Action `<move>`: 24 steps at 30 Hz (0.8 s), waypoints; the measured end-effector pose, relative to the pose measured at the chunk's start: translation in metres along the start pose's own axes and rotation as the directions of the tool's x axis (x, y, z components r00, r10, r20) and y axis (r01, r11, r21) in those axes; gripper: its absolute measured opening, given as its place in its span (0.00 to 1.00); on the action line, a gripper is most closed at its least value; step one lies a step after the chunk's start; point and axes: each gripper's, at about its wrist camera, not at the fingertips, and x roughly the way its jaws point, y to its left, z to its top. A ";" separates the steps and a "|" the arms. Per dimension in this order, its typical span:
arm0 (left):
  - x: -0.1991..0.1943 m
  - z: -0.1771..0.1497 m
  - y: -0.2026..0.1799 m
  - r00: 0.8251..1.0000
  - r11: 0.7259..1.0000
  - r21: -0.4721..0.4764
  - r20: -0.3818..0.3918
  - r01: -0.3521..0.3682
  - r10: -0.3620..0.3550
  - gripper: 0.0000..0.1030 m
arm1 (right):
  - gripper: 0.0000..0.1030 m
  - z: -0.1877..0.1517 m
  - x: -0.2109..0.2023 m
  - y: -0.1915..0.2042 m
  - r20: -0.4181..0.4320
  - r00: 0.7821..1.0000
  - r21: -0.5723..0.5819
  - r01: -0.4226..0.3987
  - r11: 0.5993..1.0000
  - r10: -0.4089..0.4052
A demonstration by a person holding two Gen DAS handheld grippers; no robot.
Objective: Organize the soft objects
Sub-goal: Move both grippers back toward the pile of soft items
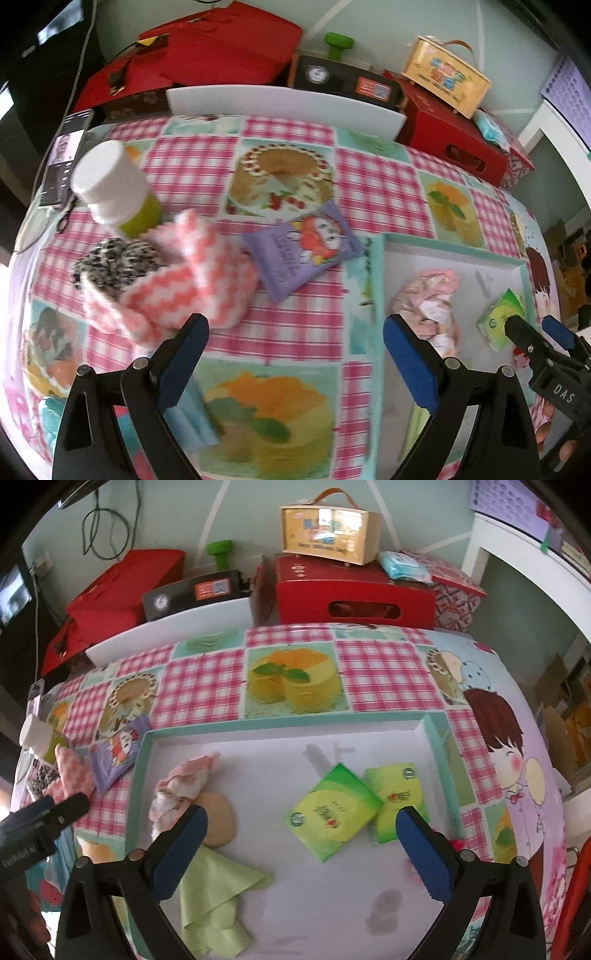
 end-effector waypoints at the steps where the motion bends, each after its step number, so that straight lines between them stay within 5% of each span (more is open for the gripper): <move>1: 0.000 0.000 0.006 1.000 1.000 -0.006 -0.001 -0.012 0.012 0.93 | 1.00 -0.001 0.001 0.006 -0.003 1.000 -0.014 -0.007 1.000 0.007; 6: 0.003 0.000 0.031 0.998 0.998 -0.028 -0.029 -0.064 0.063 0.93 | 1.00 -0.005 0.003 0.028 -0.015 1.000 -0.061 -0.027 0.998 0.026; 24: -0.015 0.003 0.110 0.997 0.972 -0.224 -0.003 -0.070 0.071 0.93 | 1.00 -0.019 0.008 0.106 -0.046 0.994 -0.218 -0.110 0.970 0.102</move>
